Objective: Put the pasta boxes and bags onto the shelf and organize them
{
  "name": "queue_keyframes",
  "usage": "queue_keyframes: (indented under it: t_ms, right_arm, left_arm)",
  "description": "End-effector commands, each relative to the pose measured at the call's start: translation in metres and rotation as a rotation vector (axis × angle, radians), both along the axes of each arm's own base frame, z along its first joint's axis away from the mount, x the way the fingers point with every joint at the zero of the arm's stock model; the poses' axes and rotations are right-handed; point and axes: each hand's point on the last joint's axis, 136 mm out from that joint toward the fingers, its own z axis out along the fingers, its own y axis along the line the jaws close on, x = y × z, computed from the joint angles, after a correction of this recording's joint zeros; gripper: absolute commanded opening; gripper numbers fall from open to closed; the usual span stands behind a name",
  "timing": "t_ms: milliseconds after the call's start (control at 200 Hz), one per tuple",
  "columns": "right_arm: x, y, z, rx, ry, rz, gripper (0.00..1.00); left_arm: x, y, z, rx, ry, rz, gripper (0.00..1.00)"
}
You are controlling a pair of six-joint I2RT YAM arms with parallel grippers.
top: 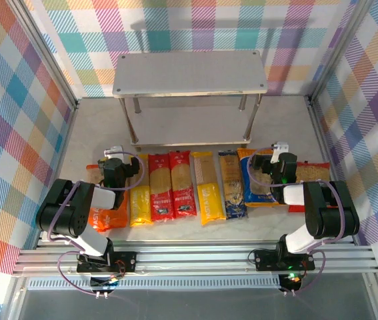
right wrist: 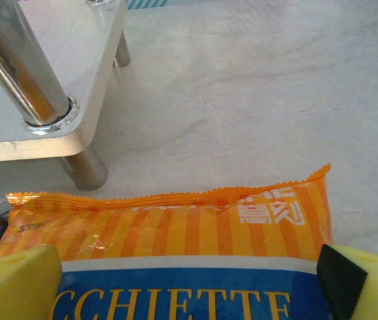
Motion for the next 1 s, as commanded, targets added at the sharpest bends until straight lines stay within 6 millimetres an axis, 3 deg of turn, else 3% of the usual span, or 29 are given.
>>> queue_keyframes:
  t_ms: [0, 665, 805, 900, 930, 995]
  right_arm:
    - [0.007, -0.001, 0.013, -0.002, -0.044, 0.002, 0.99]
    - [0.007, -0.001, 0.012, 0.0, -0.04, 0.003, 0.99]
    - [0.009, -0.002, 0.015, -0.003, -0.031, -0.004, 0.98]
    - [0.02, 0.0, 0.048, -0.021, 0.121, 0.019, 0.87]
    - [0.026, 0.003, 0.068, -0.027, 0.135, 0.044, 0.84]
    - [0.033, 0.008, 0.103, 0.012, 0.137, 0.05, 0.83]
  left_arm:
    - [0.005, 0.001, 0.005, -0.018, -0.015, 0.003, 1.0]
    - [0.009, 0.001, 0.002, -0.06, 0.007, -0.03, 1.0]
    - [0.01, 0.0, 0.006, -0.059, 0.008, -0.042, 0.83]
    - [0.016, -0.002, 0.02, -0.05, 0.091, -0.048, 0.68]
    - [0.02, -0.003, 0.028, -0.045, 0.118, -0.05, 0.62]
    - [0.023, -0.005, 0.052, -0.034, 0.096, -0.028, 0.61]
